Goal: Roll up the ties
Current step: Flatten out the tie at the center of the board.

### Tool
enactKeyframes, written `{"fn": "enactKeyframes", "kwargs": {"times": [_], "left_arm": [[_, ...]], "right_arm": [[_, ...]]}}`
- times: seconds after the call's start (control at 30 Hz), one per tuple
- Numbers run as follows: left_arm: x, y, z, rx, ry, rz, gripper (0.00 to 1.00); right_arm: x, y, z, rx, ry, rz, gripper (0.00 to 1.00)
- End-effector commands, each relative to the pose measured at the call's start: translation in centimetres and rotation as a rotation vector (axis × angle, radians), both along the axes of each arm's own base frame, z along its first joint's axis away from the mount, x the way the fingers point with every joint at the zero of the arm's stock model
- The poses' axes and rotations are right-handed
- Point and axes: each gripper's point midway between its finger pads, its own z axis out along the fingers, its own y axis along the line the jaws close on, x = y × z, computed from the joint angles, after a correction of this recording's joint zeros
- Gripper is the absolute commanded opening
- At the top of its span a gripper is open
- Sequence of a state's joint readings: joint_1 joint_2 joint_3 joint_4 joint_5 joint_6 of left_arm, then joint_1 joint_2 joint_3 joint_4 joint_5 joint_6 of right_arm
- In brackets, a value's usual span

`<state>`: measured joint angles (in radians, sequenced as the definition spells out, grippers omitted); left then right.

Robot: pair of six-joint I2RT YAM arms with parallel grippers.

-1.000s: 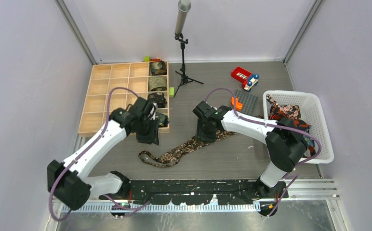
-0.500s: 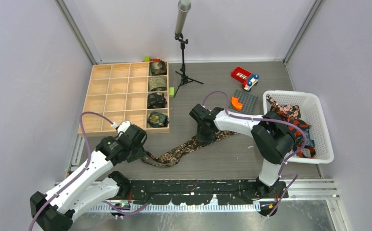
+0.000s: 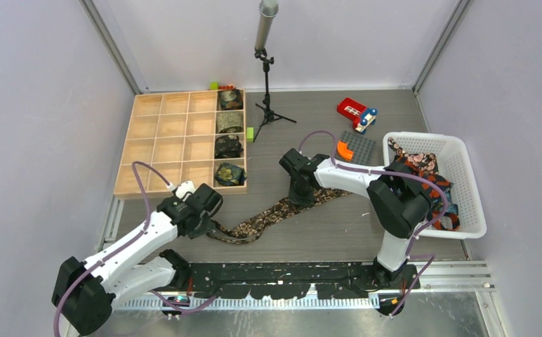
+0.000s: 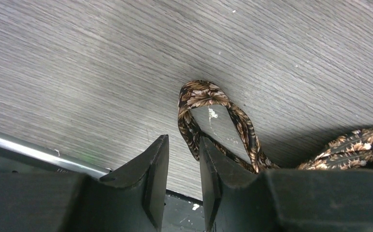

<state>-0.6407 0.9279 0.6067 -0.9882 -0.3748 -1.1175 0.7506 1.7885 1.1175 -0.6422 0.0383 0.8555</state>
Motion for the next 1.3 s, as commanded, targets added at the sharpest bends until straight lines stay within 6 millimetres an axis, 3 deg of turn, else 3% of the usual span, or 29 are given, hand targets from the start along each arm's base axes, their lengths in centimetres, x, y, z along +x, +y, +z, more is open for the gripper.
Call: {"fn": "enactKeyframes", "kwargs": {"times": [0.0, 0.13, 0.23, 0.27, 0.5, 0.7, 0.87, 1.0, 1.13, 1.27], "left_arm": [[1.3, -0.4, -1.0, -0.025, -0.038, 0.032, 0.28], [1.9, -0.3, -2.1, -0.021, -0.029, 0.043, 0.21], [2.5, -0.3, -2.3, -0.031, -0.012, 0.032, 0.02], [2.6, -0.2, -2.2, -0.034, 0.003, 0.033, 0.00], [2.6, 2.6, 1.7, -0.040, 0.106, 0.105, 0.00], [2.7, 2.9, 2.2, -0.179, 0.244, 0.165, 0.00], [3.0, 1.9, 1.0, -0.343, 0.365, 0.206, 0.04], [4.1, 3.7, 1.2, -0.382, 0.333, 0.312, 0.22], [5.2, 5.9, 2.0, -0.427, 0.254, 0.418, 0.29], [6.3, 7.3, 2.4, -0.493, 0.174, 0.481, 0.31]], "right_arm": [[0.8, -1.0, -1.2, -0.056, -0.020, 0.004, 0.29], [0.9, -1.1, -1.4, -0.058, -0.015, 0.005, 0.28], [1.0, -1.3, -1.4, -0.059, -0.015, 0.003, 0.28], [1.1, -1.4, -1.4, -0.060, -0.014, 0.002, 0.28], [2.3, -1.2, -0.9, -0.047, -0.029, -0.003, 0.28], [3.1, -0.1, -0.2, -0.019, -0.039, 0.009, 0.28], [3.1, 0.4, 1.3, -0.007, -0.026, 0.075, 0.28], [2.3, 1.0, 4.0, 0.051, -0.050, 0.150, 0.29], [1.0, 2.2, 6.9, 0.128, -0.092, 0.236, 0.32], [-0.9, 5.8, 9.2, 0.236, -0.134, 0.341, 0.33]]}}
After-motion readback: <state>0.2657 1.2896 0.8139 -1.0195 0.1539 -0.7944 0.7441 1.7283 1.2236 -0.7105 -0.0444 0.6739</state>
